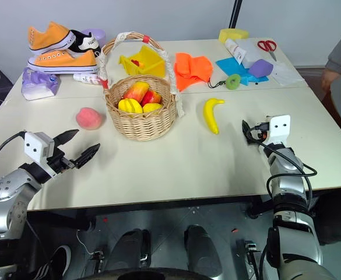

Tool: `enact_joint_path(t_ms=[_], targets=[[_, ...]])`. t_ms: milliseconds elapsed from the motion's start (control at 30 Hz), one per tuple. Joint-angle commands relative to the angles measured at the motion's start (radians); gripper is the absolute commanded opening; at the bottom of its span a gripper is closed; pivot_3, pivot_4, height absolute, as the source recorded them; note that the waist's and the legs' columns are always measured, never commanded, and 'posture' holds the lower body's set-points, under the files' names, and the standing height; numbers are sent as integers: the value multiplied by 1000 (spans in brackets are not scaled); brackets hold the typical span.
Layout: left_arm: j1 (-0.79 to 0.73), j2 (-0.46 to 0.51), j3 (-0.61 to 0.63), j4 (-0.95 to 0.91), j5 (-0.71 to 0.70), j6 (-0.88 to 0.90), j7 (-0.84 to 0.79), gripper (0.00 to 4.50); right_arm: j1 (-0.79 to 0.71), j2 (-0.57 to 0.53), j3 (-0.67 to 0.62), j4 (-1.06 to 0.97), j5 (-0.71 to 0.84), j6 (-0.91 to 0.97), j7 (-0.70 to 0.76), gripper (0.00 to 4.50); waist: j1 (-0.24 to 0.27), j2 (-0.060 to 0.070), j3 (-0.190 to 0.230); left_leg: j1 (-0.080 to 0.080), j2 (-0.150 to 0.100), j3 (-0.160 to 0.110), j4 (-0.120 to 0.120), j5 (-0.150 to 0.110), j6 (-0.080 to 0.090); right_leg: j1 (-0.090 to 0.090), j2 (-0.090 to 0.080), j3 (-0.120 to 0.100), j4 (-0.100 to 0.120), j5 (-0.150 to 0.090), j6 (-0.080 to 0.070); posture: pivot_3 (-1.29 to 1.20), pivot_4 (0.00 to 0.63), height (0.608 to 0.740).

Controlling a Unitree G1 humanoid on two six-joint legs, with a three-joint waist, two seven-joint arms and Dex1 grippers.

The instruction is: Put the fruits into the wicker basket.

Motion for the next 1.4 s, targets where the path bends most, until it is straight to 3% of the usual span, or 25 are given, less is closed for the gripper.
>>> enact_joint_path(t_ms=[33, 567, 733, 933, 1067, 1233, 1400], targets=[[-8, 1, 8, -18, -11, -21, -18, 4488, -1, -8, -8, -51, 0, -14, -9, 4474, 0, 0, 0, 0, 0, 0, 0, 0, 0, 0, 0, 0, 0, 0, 0, 0, 150, 740], [18, -59, -14, -104, -47, -33, -61, 4488, 14, -10, 2, -123, 9, -18, 27, 4474, 0, 0, 0, 0, 0, 0, 0, 0, 0, 0, 0, 0, 0, 0, 0, 0, 150, 740], [30, -59, -28, -111, -48, -25, -76, 4488, 78, 11, 1, -280, 44, 52, 24, 4474, 2, 0, 0, 0, 0, 0, 0, 0, 0, 0, 0, 0, 0, 1, 1, 0, 150, 740], [38, -23, -43, -146, -51, -9, -121, 4488, 203, 28, 63, -652, 131, 354, 38, 4474, 1, 1, 0, 0, 0, 0, 0, 0, 0, 0, 0, 0, 0, 0, 0, 0, 150, 740], [19, 5, -68, -241, -115, 92, -131, 4488, 156, -7, 164, -814, 103, 633, 2, 4474, -1, 1, 0, 0, 0, 0, 0, 0, 0, 0, 0, 0, 1, 0, 0, 0, 150, 740], [10, 18, -98, -323, -132, 134, -132, 4488, -47, 24, 240, -741, 70, 918, -82, 4474, 1, 1, 0, 0, 0, 0, 0, 0, 0, -1, 0, 0, 1, 0, -1, 0, 150, 740], [-1, 2, -105, -345, -136, 144, -102, 4488, -177, 39, 276, -570, 21, 961, -100, 4474, 5, 1, 0, -1, 0, -1, 0, 0, 0, -1, 0, -1, -1, 0, -1, 0, 150, 740]])
